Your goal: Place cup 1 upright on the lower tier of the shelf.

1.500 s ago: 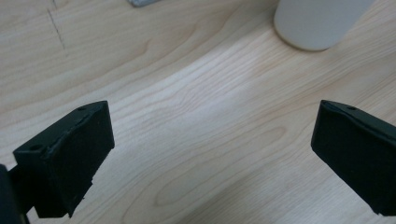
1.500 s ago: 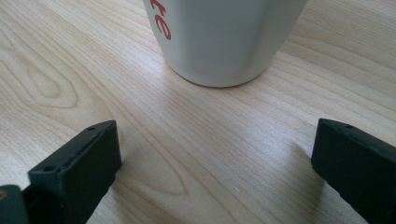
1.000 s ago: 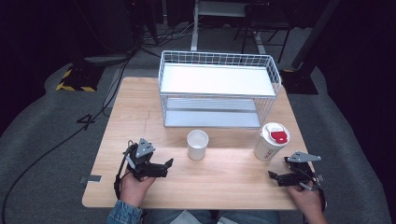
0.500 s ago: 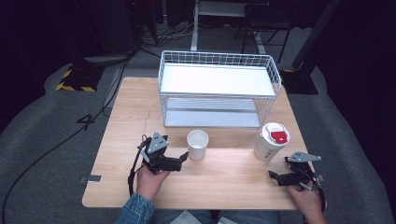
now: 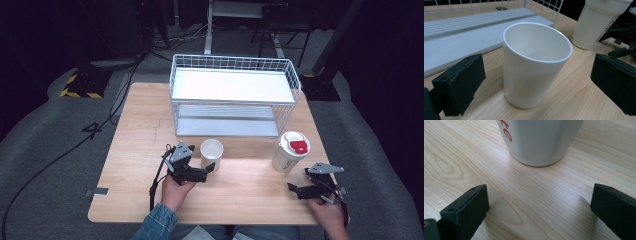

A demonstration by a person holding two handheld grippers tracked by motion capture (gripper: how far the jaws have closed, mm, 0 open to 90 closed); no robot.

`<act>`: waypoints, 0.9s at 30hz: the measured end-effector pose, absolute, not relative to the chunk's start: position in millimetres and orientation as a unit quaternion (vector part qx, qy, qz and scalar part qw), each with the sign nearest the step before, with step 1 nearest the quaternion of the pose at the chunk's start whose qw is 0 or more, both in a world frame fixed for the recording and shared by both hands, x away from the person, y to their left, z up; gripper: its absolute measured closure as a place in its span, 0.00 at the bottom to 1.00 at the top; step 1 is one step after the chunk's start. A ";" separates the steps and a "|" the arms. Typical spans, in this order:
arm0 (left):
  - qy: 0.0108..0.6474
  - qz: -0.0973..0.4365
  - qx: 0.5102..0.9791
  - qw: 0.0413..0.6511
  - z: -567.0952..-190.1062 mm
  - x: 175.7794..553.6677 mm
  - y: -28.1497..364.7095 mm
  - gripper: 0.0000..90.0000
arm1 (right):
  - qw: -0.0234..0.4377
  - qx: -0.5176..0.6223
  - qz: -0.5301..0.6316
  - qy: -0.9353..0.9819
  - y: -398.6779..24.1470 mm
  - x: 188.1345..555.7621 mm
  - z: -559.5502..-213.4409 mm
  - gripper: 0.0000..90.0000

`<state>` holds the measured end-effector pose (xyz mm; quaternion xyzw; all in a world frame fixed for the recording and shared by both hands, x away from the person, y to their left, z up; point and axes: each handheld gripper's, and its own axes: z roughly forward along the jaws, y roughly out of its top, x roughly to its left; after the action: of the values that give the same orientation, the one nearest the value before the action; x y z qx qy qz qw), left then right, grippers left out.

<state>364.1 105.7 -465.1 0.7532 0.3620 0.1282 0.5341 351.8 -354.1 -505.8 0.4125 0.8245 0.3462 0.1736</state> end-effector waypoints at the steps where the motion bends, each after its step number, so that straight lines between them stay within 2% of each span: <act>1: 0.358 0.129 0.755 0.533 -467.0 365.5 103.4 0.00 | 0.174 0.412 0.346 0.825 -354.1 351.8 -505.8 0.02; 18: 0.378 0.136 0.772 0.493 -493.0 387.9 82.9 0.01 | 0.174 0.412 0.346 0.825 -354.1 351.8 -505.8 0.02; 27: 0.374 0.138 0.769 0.499 -497.6 390.6 80.5 0.11 | 0.174 0.413 0.346 0.824 -354.1 351.8 -505.8 0.02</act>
<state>390.6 80.5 -497.6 0.7693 0.3739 0.1382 0.4992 351.8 -354.1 -505.8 0.4125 0.8245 0.3463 0.1735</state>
